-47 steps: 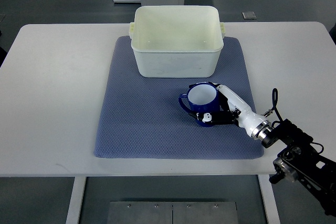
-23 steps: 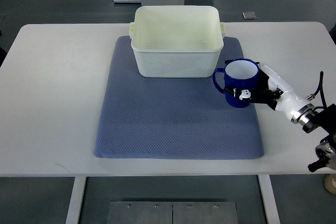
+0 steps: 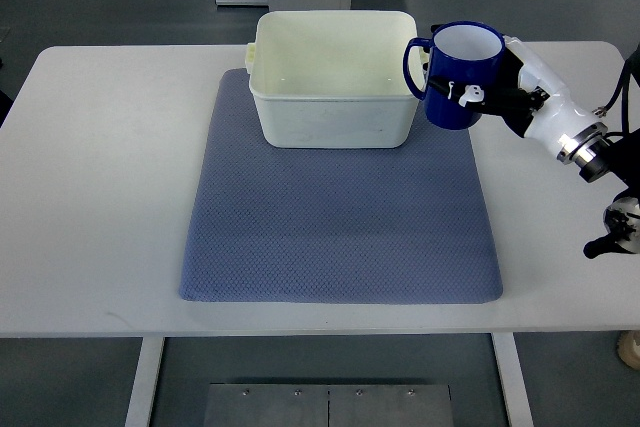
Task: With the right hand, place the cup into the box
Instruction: 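Lift the blue mug and carry it over the cream box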
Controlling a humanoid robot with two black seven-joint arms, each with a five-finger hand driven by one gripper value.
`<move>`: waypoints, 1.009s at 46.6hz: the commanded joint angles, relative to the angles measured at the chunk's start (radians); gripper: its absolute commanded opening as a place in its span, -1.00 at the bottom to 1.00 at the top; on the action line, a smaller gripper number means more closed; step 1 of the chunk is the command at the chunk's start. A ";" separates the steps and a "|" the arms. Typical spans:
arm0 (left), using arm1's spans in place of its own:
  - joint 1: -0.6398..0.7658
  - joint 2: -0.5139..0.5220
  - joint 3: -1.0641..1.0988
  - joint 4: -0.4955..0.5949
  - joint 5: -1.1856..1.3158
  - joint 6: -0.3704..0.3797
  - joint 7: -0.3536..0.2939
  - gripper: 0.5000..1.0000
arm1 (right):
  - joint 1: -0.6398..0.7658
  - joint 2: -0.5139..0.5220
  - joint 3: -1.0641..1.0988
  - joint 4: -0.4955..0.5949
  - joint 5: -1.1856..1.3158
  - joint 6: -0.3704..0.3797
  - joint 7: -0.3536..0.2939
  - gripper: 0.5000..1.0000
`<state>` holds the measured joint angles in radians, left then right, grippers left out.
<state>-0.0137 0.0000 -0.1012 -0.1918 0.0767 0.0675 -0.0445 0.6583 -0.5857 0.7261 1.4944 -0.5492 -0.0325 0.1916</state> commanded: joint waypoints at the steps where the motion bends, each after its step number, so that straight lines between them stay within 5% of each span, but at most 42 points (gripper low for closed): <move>1: 0.000 0.000 0.000 -0.001 0.000 0.000 0.000 1.00 | 0.059 0.001 -0.050 -0.020 0.040 -0.007 0.000 -1.00; 23: 0.000 0.000 0.000 0.000 0.000 0.000 0.000 1.00 | 0.285 0.168 -0.203 -0.164 0.135 -0.046 -0.008 -1.00; 47: 0.000 0.000 0.000 -0.001 0.000 0.000 0.000 1.00 | 0.434 0.483 -0.271 -0.513 0.138 -0.070 -0.006 -1.00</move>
<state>-0.0139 0.0000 -0.1012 -0.1923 0.0768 0.0675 -0.0443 1.0849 -0.1347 0.4539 1.0156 -0.4103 -0.1024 0.1853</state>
